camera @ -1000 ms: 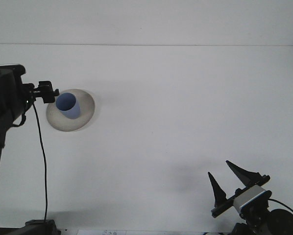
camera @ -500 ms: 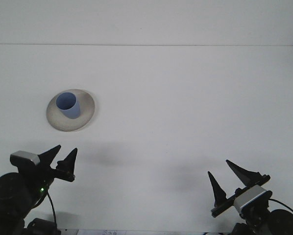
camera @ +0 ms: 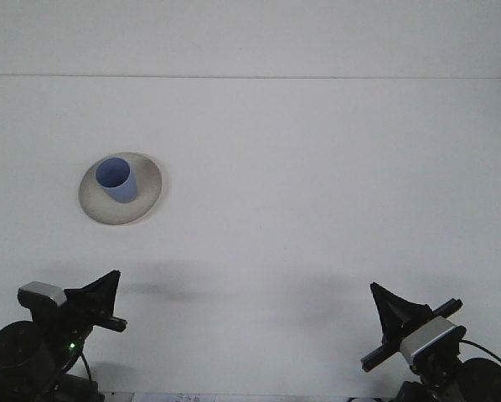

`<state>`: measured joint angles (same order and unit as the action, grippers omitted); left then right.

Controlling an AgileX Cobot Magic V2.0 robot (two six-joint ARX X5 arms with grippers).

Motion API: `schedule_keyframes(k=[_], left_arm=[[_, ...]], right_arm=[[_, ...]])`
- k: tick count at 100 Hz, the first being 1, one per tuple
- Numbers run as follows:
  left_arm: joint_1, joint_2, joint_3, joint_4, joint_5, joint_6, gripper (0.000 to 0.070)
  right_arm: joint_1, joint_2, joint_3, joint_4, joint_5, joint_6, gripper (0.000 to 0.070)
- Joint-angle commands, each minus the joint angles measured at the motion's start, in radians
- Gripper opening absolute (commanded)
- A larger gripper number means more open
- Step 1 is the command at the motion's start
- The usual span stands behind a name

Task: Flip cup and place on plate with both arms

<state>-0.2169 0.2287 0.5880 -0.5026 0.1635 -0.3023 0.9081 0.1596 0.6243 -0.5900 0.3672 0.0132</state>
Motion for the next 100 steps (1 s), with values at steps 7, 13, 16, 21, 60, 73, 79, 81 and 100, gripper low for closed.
schedule_keyframes(k=[7,13,16,21,60,73,79,81,100], left_arm=[[-0.002,0.001,0.01,0.014,0.003,-0.001,0.0015],[-0.002,0.001,0.011,0.02,0.003,-0.001,0.0015],[-0.002,0.001,0.011,0.023,0.003,-0.001,0.0015],[-0.002,0.001,0.011,0.03,0.003,-0.001,0.0015],[-0.001,0.0,0.011,0.034,-0.001,0.003,0.0015],[0.023,-0.026,-0.013,0.062,-0.018,0.144,0.0015],[0.037,-0.042,-0.061,0.118,-0.018,0.213,0.0015],[0.042,-0.049,-0.083,0.145,-0.02,0.241,0.0015],[0.106,-0.156,-0.347,0.366,-0.187,0.377,0.0015]], right_arm=[[0.009,0.003,0.004,0.014,0.0,0.016,0.0001],[0.009,0.003,0.004,0.014,0.0,0.016,0.0001],[0.009,0.003,0.004,0.014,0.0,0.016,0.0001],[0.009,0.003,0.004,0.014,0.0,0.016,0.0001],[0.009,0.003,0.004,0.014,0.0,0.016,0.0001],[0.009,0.003,0.004,0.014,0.0,0.016,0.0001],[0.009,0.003,0.004,0.014,0.0,0.016,0.0001],[0.009,0.003,0.004,0.014,0.0,0.016,0.0001],[0.009,0.003,0.004,0.014,0.0,0.016,0.0001]])
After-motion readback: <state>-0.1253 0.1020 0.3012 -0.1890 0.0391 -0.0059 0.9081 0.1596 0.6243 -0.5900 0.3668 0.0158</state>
